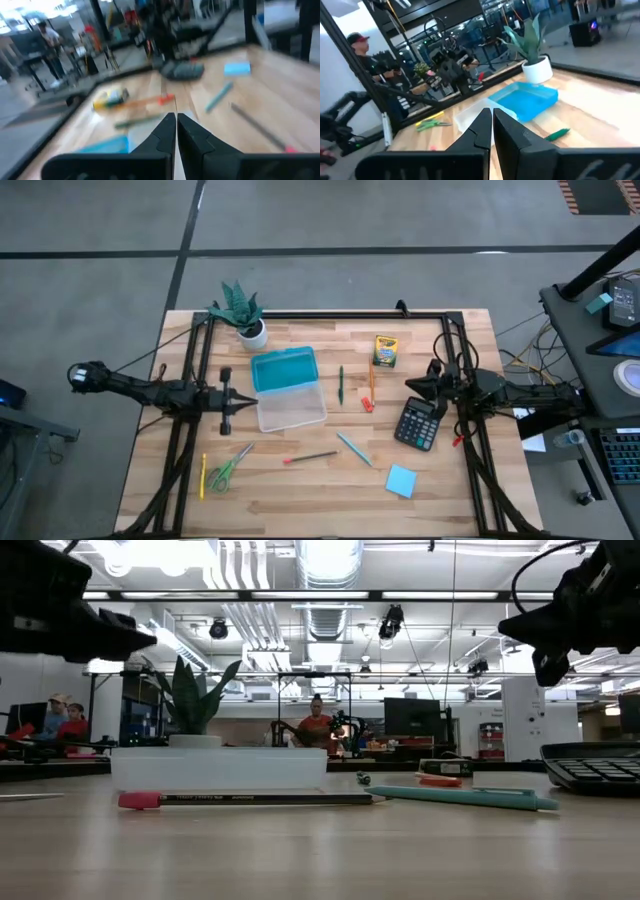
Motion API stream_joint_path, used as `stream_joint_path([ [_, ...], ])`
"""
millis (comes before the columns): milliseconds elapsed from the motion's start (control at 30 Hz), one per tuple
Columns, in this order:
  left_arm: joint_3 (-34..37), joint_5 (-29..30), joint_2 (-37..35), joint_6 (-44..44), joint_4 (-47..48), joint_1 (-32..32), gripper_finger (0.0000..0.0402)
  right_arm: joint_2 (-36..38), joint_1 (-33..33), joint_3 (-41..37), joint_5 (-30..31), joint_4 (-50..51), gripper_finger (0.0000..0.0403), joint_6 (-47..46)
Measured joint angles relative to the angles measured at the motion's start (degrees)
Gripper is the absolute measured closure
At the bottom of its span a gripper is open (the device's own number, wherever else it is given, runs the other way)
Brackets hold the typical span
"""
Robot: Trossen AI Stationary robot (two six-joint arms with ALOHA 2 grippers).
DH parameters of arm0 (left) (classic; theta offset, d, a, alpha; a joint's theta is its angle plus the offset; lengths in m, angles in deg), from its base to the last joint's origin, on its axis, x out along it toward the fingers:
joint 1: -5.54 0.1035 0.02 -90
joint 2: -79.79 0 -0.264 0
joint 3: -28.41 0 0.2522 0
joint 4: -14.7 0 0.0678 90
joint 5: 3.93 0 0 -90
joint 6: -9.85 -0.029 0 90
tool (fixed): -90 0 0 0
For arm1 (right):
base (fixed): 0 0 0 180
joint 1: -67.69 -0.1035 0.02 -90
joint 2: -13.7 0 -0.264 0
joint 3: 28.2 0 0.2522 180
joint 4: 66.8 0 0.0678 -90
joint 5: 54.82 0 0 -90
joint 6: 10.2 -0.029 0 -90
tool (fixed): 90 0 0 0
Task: Pack school essentials
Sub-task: Put the orange pencil into the blue supply box
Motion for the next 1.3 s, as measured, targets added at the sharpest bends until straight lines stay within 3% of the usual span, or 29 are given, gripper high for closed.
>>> stream_joint_path([
  [233,0.0,-0.2,0.0,-0.1,-21.3,0.0,0.0402,0.0,0.0,0.0,0.0,-0.4,0.0394,0.4],
  [367,0.0,-0.2,-0.2,0.5,-27.4,0.0,0.0402,0.0,0.0,0.0,2.3,-1.4,0.0394,0.8],
  [767,0.0,0.5,-0.3,2.4,-31.9,0.0,0.0402,-4.9,0.0,3.6,11.3,-6.5,0.0394,0.9],
  [1300,0.0,2.3,-0.2,2.3,-33.0,0.0,0.0402,-29.5,0.0,21.7,17.9,-4.1,0.0394,3.4],
])
